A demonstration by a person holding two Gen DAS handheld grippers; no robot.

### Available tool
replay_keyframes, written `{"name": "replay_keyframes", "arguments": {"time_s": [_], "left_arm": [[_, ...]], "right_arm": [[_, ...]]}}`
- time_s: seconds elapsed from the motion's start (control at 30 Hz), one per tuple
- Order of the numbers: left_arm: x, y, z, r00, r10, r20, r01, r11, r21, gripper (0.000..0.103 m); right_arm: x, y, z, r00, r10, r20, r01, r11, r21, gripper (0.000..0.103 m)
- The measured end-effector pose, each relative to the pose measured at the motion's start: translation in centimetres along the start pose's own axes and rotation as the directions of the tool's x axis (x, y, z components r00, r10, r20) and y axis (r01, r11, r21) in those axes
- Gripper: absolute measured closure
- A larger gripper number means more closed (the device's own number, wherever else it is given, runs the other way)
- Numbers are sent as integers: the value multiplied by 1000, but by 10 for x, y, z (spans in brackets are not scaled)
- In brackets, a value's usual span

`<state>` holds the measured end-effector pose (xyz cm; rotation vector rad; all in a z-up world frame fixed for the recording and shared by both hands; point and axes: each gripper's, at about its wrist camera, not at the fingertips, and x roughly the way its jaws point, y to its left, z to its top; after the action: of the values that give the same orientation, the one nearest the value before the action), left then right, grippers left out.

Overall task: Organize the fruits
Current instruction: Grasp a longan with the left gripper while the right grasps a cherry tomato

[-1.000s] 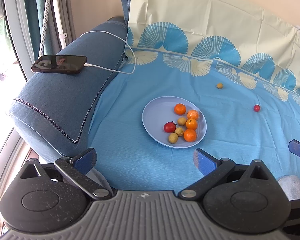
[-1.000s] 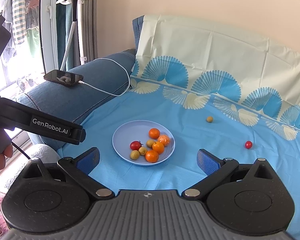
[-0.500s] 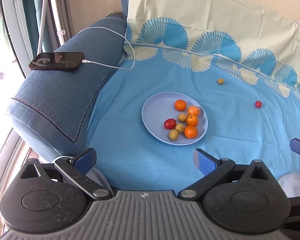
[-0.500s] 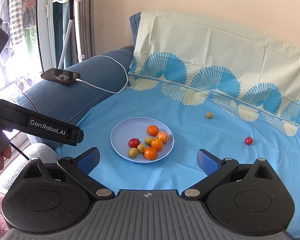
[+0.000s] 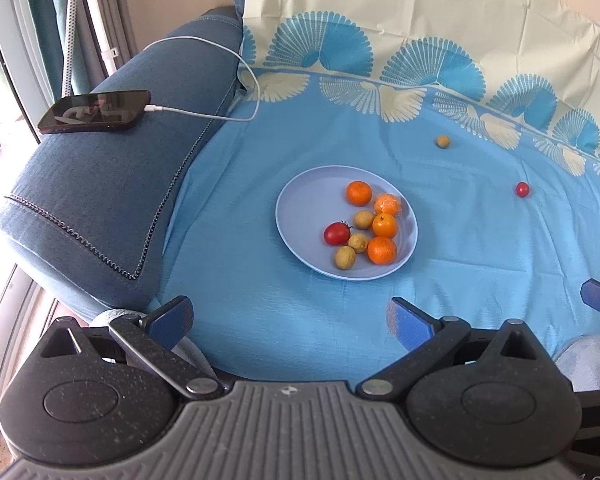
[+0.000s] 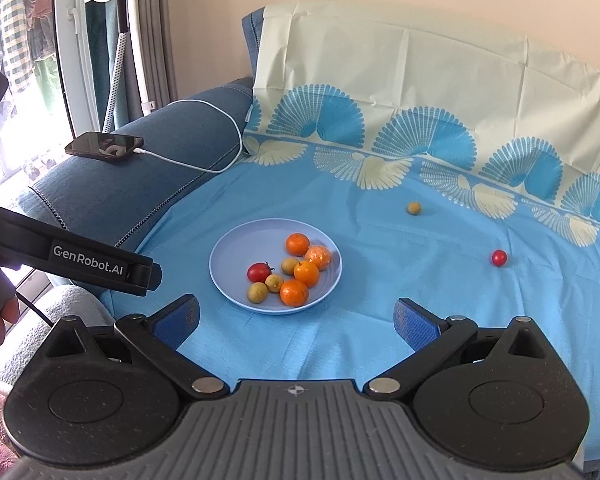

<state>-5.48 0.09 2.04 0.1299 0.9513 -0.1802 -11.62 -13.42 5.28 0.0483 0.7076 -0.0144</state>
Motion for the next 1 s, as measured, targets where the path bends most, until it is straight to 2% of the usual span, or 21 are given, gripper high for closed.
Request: {"name": "replay_keyframes", "arguments": {"time_s": [0.2,0.4,0.7,1.0], "left_arm": [[21,-19,16,1000,-8,-29,9,1000,28,0],[51,-56,45,999,-18,-41,22,996,84,0],[122,-138,103,995,-54,-81,67,984,168,0],[232,-233,179,996,-51,-79,68,970,232,0]], "right_arm": [[15,-16,-2,999,-11,-34,13,999,48,1],[35,-53,-5,995,-71,-69,79,989,127,1],[82,-141,-7,968,-219,-120,243,939,244,1],[167,-243,4,939,-326,-110,344,883,320,1]]}}
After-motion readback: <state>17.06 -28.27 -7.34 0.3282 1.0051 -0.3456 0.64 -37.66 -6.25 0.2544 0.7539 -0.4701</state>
